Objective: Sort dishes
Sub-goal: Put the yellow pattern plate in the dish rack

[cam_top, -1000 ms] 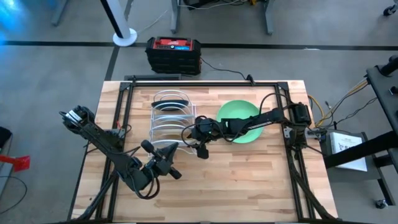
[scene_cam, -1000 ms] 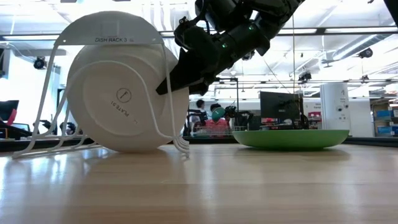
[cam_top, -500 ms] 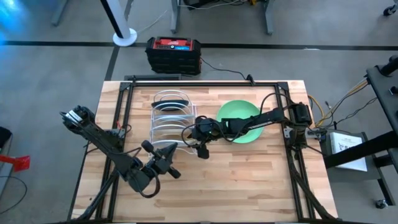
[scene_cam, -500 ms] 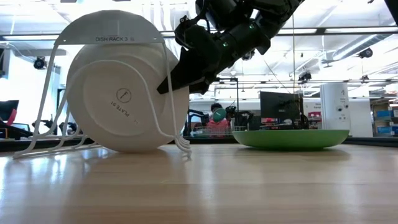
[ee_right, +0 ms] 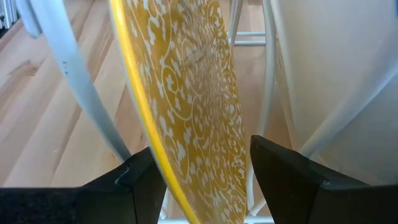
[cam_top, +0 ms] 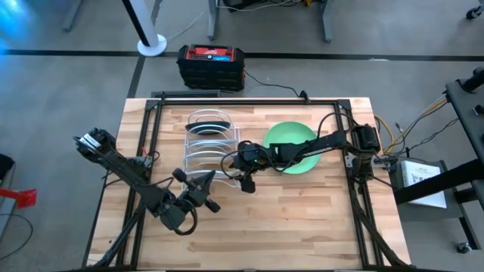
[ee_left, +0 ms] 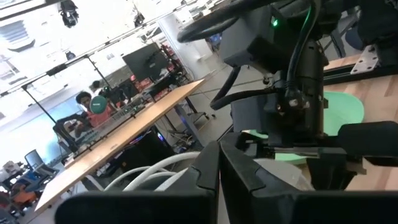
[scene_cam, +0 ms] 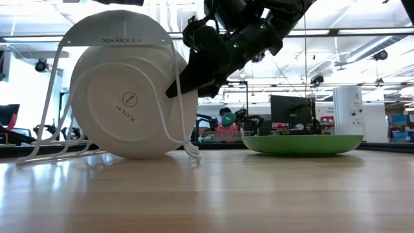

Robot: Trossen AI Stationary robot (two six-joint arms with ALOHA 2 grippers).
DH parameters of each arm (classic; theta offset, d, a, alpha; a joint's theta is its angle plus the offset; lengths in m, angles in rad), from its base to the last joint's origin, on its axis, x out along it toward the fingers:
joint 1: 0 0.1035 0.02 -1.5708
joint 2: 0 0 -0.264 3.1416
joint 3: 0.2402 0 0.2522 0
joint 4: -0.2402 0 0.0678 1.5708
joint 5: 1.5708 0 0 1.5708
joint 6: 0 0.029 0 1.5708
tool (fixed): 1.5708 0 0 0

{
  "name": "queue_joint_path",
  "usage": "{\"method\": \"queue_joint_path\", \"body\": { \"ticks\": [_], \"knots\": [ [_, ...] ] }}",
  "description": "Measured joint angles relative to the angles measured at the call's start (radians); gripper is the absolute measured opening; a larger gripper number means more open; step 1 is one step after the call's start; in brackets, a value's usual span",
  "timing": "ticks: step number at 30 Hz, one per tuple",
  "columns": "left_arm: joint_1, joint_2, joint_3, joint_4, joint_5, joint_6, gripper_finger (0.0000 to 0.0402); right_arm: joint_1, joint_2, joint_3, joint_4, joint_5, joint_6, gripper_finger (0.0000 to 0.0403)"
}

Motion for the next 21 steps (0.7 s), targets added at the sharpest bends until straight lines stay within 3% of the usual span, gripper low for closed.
{"method": "queue_joint_path", "body": {
  "ticks": [21],
  "knots": [
    [0.009, -0.001, -0.025, 0.003, 0.012, -0.024, 0.0, 0.0, 0.002, -0.004, -0.038, 0.009, 0.019, 0.0233]
  ]
}}
